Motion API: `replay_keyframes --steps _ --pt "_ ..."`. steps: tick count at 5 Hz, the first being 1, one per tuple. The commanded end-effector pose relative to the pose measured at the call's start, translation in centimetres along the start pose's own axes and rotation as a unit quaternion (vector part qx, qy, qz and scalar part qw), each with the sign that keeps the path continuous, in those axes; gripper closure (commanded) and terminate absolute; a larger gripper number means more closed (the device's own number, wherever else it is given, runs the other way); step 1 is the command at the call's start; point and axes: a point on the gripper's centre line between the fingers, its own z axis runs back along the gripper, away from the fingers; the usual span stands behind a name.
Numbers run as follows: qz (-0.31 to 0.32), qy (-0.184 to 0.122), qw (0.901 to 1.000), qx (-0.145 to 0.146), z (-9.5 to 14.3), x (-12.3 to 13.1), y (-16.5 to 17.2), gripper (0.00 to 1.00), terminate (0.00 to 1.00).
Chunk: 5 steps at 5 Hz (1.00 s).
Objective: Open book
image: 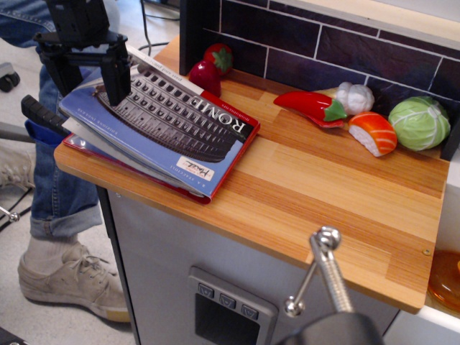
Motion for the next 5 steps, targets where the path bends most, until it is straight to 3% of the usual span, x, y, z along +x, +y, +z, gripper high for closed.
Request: replay_keyframes --steps 1,3,5 --pt "-0.007 -0.015 0.9981 -0.059 5.0 -0.5 -4.0 0.00 0.00" --pt "-0.016 0.034 0.9821 -0.185 8.2 -2.2 -10.4 0.00 0.00" --pt "-0.015 0.055 0.9748 -0.216 7.9 -2.7 -14.3 0.00 0.00"
